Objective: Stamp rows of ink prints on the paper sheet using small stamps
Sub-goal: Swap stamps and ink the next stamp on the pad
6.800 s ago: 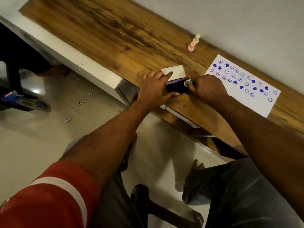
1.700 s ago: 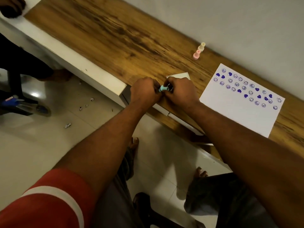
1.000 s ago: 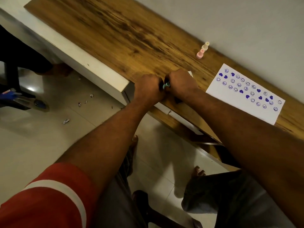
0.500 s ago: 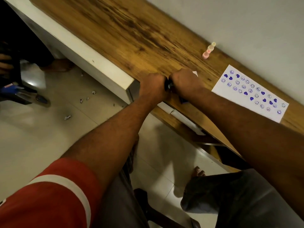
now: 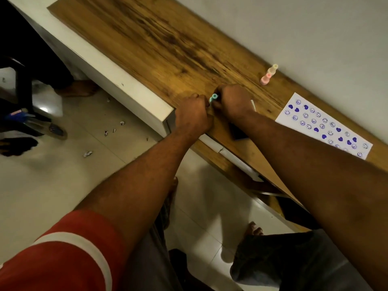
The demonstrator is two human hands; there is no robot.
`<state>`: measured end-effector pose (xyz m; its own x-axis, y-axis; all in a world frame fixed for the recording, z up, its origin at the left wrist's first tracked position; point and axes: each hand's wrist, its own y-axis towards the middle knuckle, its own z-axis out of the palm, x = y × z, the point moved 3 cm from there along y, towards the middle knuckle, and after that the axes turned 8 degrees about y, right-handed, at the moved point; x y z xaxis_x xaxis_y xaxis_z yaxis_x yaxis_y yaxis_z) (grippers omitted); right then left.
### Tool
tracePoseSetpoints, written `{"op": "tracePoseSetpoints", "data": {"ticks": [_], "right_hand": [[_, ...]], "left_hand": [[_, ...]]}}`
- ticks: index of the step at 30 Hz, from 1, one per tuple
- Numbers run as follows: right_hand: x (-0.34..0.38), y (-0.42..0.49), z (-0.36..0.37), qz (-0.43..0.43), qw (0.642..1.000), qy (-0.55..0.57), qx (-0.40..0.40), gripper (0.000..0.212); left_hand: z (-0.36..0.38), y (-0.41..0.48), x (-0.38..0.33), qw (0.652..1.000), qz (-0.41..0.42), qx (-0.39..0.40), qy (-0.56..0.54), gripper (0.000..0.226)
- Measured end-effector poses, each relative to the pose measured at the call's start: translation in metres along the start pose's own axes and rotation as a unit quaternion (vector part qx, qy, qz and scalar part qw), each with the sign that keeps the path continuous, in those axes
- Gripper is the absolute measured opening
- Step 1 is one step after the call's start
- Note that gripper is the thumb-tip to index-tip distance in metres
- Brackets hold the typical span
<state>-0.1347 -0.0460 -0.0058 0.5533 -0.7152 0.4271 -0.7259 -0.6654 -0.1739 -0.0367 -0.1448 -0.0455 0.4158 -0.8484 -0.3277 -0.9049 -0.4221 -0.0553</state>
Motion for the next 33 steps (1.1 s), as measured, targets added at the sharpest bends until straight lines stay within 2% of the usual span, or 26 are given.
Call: {"op": "tracePoseSetpoints", "data": {"ticks": [4,9,11,13,15,17,19,23,27,30,33], "right_hand": [[-0.003,0.015,-0.002,0.034,0.999,0.007,-0.027,0.038],[-0.009,0.021,0.001,0.035,0.999,0.014,-0.036,0.042],[-0.013,0.020,-0.001,0.030,0.997,0.061,-0.035,0.048],[-0.020,0.016,-0.012,0.017,0.991,0.121,-0.062,0.057],[-0.036,0.010,-0.030,0.001,0.984,0.135,-0.116,0.057],[-0.063,0.005,-0.048,0.000,0.984,0.093,-0.152,0.043],[-0.091,0.001,-0.064,0.016,0.986,0.001,-0.169,0.032],[-0.123,0.005,-0.076,0.036,0.984,-0.116,-0.127,0.041],[-0.132,0.010,-0.069,0.059,0.983,-0.131,-0.110,0.039],[-0.135,0.012,-0.058,0.070,0.986,-0.110,-0.107,0.030],[-0.136,0.016,-0.055,0.105,0.986,-0.074,-0.109,0.031]], "left_hand": [[0.003,0.000,0.002,1.000,0.004,0.020,0.007,0.034],[-0.001,0.000,-0.002,1.000,0.010,0.007,0.005,0.032],[-0.002,0.000,-0.004,1.000,0.011,0.003,0.005,0.034],[-0.002,0.000,-0.003,1.000,0.011,0.002,0.004,0.036],[-0.001,0.001,-0.003,1.000,0.012,-0.001,-0.002,0.036],[0.002,0.002,-0.004,1.000,0.013,-0.003,-0.003,0.035],[0.004,0.002,-0.006,1.000,0.013,-0.011,-0.003,0.033],[0.004,0.004,-0.012,0.999,0.017,-0.034,-0.009,0.028],[0.003,0.006,-0.012,0.999,0.007,-0.036,-0.027,0.029],[0.001,0.006,-0.007,0.999,0.008,-0.037,-0.030,0.030],[0.000,0.005,-0.002,0.998,0.010,-0.028,-0.046,0.027]]}}
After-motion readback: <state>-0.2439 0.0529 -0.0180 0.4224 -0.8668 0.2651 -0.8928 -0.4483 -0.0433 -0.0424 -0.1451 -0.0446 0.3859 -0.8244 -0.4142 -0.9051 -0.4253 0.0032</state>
